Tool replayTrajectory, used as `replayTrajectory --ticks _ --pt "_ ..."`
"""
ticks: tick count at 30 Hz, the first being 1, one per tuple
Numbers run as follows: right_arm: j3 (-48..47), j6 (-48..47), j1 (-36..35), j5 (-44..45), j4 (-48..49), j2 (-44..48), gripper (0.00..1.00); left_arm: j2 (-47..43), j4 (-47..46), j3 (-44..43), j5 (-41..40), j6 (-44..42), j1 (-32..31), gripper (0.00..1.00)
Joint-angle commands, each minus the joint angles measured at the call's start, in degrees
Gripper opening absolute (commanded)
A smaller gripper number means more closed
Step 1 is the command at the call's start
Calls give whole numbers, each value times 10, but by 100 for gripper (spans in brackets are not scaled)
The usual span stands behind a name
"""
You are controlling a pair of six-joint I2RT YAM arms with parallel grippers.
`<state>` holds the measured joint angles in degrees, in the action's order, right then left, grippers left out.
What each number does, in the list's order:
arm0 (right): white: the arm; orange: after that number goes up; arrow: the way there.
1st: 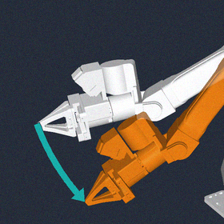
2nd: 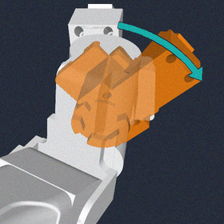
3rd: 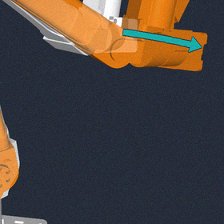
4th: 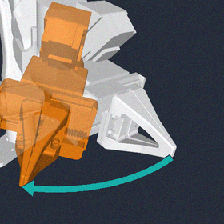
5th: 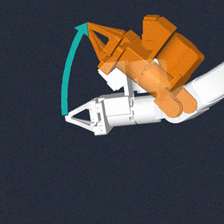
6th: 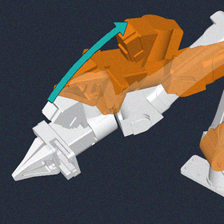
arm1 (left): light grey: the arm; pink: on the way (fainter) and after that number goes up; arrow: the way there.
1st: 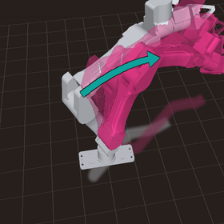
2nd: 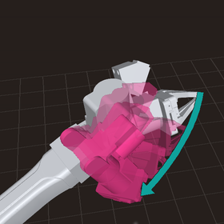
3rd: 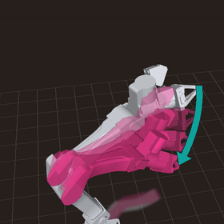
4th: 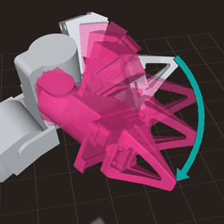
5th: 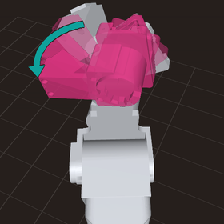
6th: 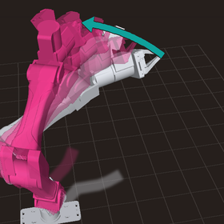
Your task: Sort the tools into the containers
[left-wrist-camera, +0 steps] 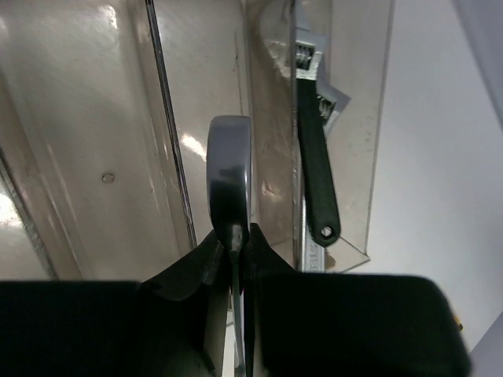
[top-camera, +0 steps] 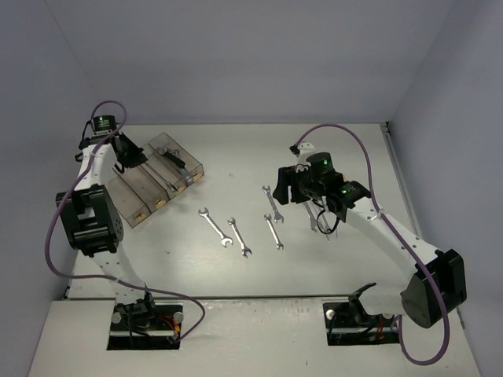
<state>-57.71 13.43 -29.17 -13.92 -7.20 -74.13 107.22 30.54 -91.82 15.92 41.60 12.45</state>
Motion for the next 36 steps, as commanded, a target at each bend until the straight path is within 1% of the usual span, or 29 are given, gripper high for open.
replayTrajectory --ticks 1,11,17,20,25,27,32,36 --pt "4 3 5 17 10 27 60 16 -3 -62 38 -13 -3 0" --pt "21 13 5 28 5 35 60 81 -6 -81 23 -39 -6 0" --pt "29 18 5 42 2 29 60 94 -30 -73 13 -49 -6 0" --pt "30 22 5 48 2 26 60 104 -30 -83 8 -49 -6 0" --pt "32 27 5 51 0 25 60 113 -57 -79 19 -40 -5 1" --pt "37 28 5 53 -1 27 60 116 -77 -69 18 -36 -6 5" --pt "42 31 4 54 -8 32 60 127 -101 -62 27 -17 -5 12" --pt "44 33 5 69 -16 34 61 122 -115 -58 36 -9 -5 26"
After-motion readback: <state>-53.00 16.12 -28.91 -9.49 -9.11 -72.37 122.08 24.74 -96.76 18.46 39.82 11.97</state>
